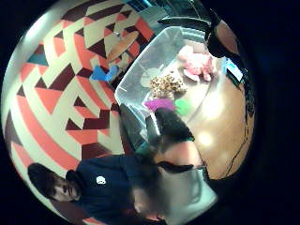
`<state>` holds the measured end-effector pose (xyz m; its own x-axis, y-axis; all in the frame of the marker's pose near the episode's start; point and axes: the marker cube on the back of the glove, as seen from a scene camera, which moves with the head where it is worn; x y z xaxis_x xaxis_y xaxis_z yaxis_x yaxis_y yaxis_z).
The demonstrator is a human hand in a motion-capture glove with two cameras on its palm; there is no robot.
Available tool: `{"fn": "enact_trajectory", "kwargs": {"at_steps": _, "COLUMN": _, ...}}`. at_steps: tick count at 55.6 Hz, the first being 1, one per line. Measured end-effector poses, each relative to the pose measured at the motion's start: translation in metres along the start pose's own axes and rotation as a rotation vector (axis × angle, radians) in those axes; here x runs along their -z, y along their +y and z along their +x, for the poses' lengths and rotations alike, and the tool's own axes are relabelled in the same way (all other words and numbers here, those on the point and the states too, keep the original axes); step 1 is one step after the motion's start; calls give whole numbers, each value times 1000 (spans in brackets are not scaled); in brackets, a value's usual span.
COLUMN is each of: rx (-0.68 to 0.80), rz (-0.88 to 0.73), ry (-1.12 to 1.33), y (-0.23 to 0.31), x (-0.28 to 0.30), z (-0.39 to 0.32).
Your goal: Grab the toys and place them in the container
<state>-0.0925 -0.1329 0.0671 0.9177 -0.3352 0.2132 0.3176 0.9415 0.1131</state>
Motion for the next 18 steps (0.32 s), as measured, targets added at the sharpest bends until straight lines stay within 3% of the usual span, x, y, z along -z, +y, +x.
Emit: {"fn": "enact_trajectory", "kwargs": {"at_steps": 18, "rx": -89, "rz": 59, "ry": 41, "y": 79, "x": 2, "z": 74}}
